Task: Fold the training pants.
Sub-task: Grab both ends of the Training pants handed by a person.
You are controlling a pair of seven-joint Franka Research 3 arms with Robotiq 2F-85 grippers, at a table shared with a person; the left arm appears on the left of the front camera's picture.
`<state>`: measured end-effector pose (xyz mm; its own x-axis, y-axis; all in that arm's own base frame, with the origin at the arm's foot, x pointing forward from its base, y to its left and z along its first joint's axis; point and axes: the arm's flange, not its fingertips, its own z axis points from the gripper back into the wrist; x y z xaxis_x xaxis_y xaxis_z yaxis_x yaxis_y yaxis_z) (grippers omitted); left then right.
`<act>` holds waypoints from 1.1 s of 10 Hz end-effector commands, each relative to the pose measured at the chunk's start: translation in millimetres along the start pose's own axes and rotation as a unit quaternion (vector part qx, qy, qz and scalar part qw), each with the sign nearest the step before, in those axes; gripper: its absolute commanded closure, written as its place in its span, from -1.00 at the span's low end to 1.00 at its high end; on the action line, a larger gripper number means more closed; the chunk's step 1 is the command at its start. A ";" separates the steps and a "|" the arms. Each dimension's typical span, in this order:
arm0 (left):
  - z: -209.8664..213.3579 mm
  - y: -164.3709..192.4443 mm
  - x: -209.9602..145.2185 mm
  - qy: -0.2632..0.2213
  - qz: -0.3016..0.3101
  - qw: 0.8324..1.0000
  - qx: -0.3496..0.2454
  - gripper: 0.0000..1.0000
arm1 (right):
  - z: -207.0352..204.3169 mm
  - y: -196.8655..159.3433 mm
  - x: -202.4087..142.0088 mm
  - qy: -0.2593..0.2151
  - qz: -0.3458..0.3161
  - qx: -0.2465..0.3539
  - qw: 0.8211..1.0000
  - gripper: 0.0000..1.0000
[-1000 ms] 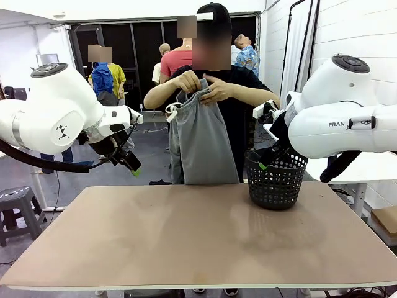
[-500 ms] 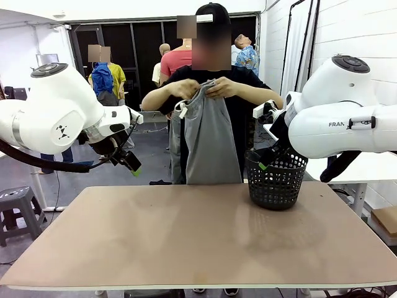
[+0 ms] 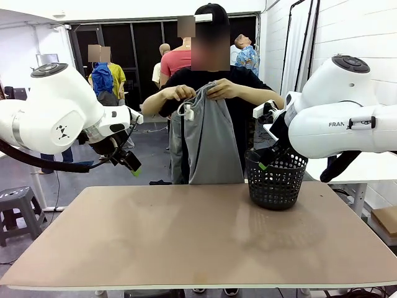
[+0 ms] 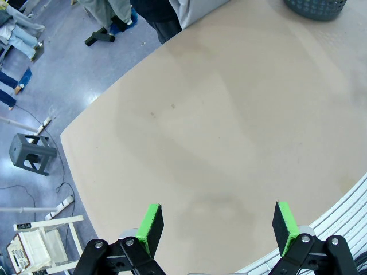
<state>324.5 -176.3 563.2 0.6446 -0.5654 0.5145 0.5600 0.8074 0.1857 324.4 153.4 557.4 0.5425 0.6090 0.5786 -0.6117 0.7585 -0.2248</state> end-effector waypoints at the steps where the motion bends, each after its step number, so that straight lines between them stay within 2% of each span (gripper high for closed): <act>1: 0.7 -1.2 0.2 -0.001 -0.002 1.000 -0.001 -1.00 | -0.9 0.2 -0.8 0.000 0.000 0.000 1.000 -1.00; 11: 0.7 -1.2 0.2 -0.001 -0.002 1.000 -0.001 -1.00 | -0.9 0.2 -0.8 0.000 0.000 0.000 1.000 -1.00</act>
<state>324.5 -176.3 563.2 0.6446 -0.5654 0.5145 0.5600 0.8074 0.1857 324.4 153.4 557.4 0.5425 0.6090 0.5787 -0.6117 0.7585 -0.2248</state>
